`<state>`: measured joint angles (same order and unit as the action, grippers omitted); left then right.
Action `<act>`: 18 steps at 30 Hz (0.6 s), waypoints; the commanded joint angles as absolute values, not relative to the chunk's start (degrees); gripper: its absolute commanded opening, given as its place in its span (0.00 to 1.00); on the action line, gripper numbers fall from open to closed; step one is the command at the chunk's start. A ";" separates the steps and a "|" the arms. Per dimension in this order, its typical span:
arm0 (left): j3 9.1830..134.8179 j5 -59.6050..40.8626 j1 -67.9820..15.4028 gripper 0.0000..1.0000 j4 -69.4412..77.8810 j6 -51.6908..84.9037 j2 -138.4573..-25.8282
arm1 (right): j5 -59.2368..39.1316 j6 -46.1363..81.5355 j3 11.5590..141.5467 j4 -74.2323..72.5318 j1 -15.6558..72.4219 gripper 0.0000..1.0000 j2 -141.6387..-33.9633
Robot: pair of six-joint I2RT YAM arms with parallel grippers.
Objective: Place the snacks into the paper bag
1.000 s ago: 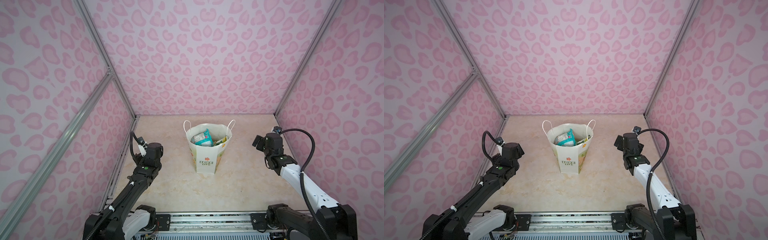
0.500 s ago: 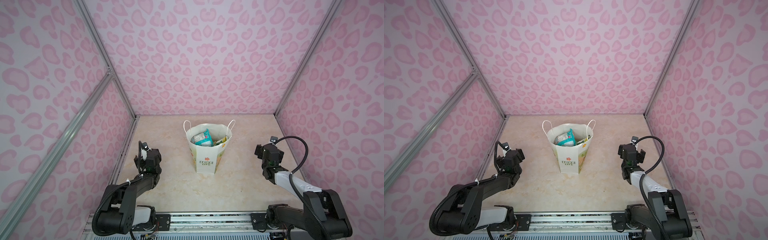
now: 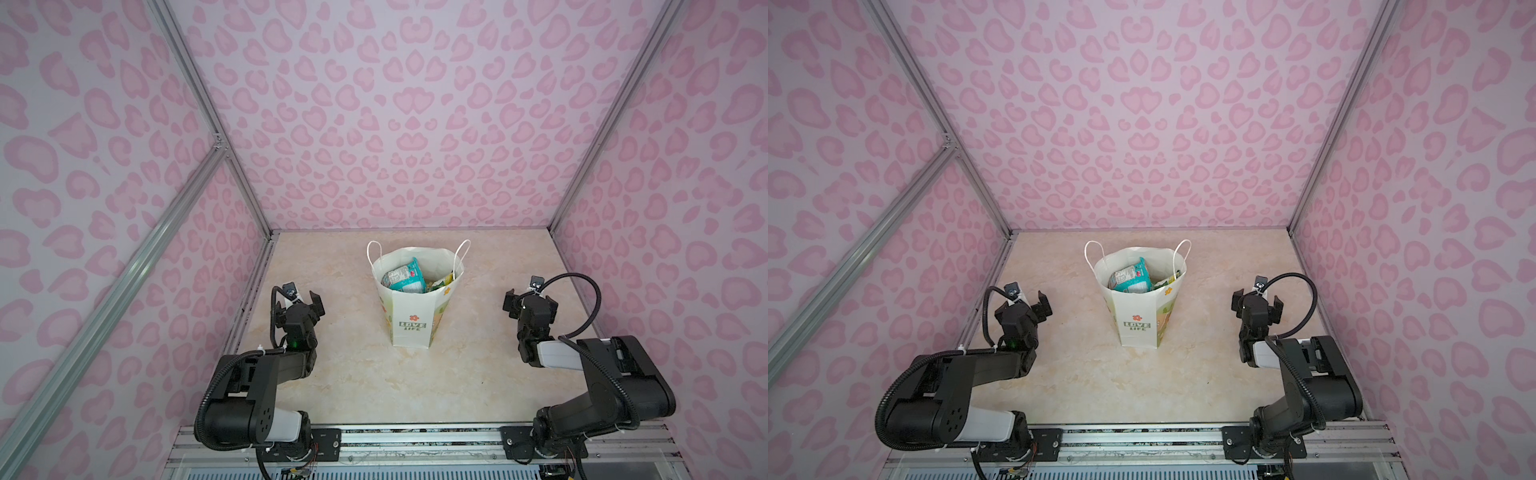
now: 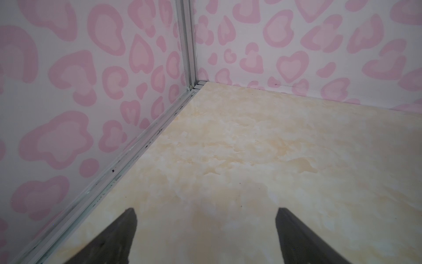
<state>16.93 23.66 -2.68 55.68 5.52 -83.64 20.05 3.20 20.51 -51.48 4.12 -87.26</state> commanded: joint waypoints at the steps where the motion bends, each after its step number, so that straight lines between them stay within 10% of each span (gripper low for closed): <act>1: 17.91 18.49 -1.62 0.97 57.38 5.58 -83.71 | 16.09 1.38 18.19 -61.59 3.79 0.99 -90.04; 18: 17.47 16.84 -0.70 0.97 58.54 5.80 -84.21 | 8.72 1.99 18.33 -60.73 1.32 0.99 -89.78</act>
